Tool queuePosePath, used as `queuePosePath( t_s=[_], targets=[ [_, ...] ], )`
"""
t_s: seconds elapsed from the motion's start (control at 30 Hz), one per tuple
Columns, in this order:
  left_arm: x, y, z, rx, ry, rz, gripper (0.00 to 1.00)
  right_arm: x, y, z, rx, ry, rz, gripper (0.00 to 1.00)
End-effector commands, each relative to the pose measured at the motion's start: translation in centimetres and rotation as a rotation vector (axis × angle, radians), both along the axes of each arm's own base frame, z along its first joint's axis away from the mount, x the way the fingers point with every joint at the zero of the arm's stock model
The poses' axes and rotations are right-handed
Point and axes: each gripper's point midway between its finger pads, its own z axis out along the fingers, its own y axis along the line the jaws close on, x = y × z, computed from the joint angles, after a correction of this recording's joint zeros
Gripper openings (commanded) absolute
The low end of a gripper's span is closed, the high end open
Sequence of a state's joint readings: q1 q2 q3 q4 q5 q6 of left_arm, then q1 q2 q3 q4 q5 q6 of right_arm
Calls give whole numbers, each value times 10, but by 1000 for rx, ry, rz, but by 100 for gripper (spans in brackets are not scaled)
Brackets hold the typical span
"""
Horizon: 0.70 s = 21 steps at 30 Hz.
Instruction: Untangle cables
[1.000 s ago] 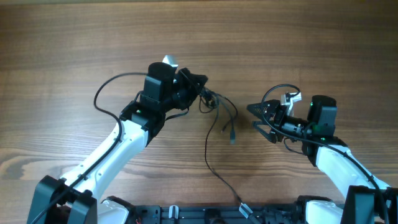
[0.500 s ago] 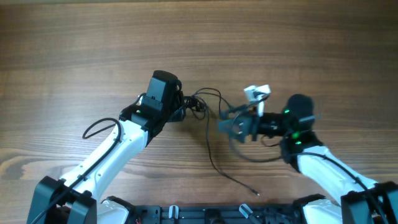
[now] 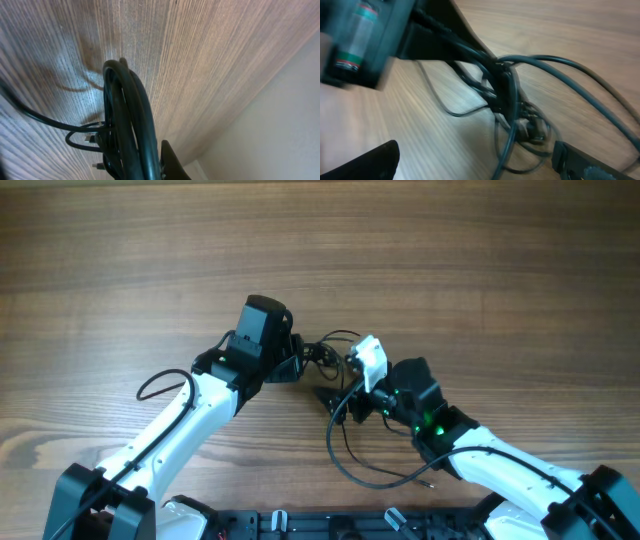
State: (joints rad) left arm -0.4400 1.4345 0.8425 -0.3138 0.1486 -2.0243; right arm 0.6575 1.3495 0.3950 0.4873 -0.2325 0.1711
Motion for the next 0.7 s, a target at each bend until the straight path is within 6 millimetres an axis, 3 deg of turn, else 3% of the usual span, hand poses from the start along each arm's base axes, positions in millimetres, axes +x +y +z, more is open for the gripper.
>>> queuePosePath(
  t_s=[0.0,0.03,0.1,0.2,0.27,0.33,0.43,0.57,0.67],
  targets=[
    [-1,12,3,-63,76,152,4,48,-60,24,-177,-220,-373,100],
    [-4,18,-1,-45,95,168,4,49,-62,38,-154,-249,-389,100],
    [-6,35,-7,-26,132,212,4,11,-25,97,127,-245,-154,100],
    [1,41,-5,-35,116,233,4,-37,-5,138,411,-63,31,100],
    [5,43,-3,-43,100,241,4,-72,8,152,502,50,208,100],
    [9,43,0,-51,86,244,4,-96,18,149,502,106,328,99],
    [12,33,6,-98,71,213,4,-106,33,123,413,118,393,98],
    [14,13,18,-195,57,140,4,-85,46,70,267,122,325,98],
    [10,5,21,-229,69,104,4,-70,55,50,242,100,305,98]
  ],
)
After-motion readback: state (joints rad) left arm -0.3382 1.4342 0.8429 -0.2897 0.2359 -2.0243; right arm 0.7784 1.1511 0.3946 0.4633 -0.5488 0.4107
